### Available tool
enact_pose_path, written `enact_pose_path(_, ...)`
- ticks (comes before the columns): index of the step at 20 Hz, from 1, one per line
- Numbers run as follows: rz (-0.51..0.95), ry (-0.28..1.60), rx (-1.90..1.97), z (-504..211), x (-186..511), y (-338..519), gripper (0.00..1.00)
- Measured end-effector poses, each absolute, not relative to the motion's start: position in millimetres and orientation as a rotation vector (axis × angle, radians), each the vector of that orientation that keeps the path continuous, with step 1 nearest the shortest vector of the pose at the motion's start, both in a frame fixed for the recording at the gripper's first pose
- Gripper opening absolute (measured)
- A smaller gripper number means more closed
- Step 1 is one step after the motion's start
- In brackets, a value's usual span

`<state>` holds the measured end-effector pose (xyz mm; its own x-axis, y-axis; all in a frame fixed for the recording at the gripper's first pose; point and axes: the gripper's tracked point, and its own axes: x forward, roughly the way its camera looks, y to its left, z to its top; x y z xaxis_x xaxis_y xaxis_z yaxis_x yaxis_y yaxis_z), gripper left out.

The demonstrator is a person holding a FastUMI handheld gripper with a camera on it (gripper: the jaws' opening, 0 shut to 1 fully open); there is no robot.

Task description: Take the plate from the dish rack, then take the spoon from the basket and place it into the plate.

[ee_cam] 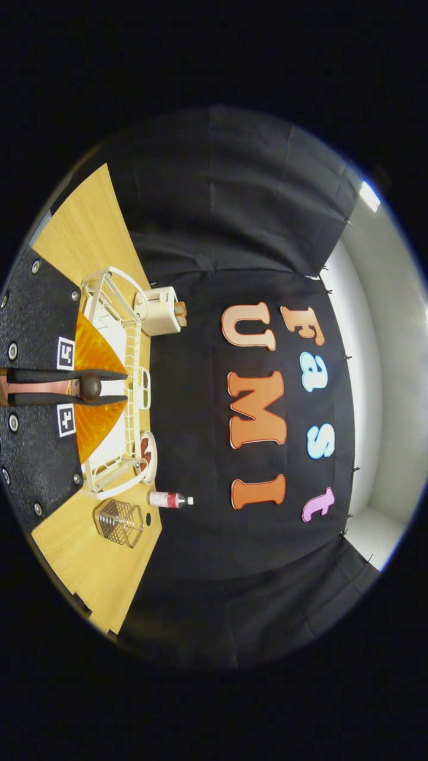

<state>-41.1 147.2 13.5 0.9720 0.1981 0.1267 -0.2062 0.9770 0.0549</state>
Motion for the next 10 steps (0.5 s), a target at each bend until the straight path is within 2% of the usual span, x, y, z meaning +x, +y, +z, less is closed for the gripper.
enact_pose_path(10,0.207,-0.052,0.040,-41.8,-25.5,187.2,0.06)
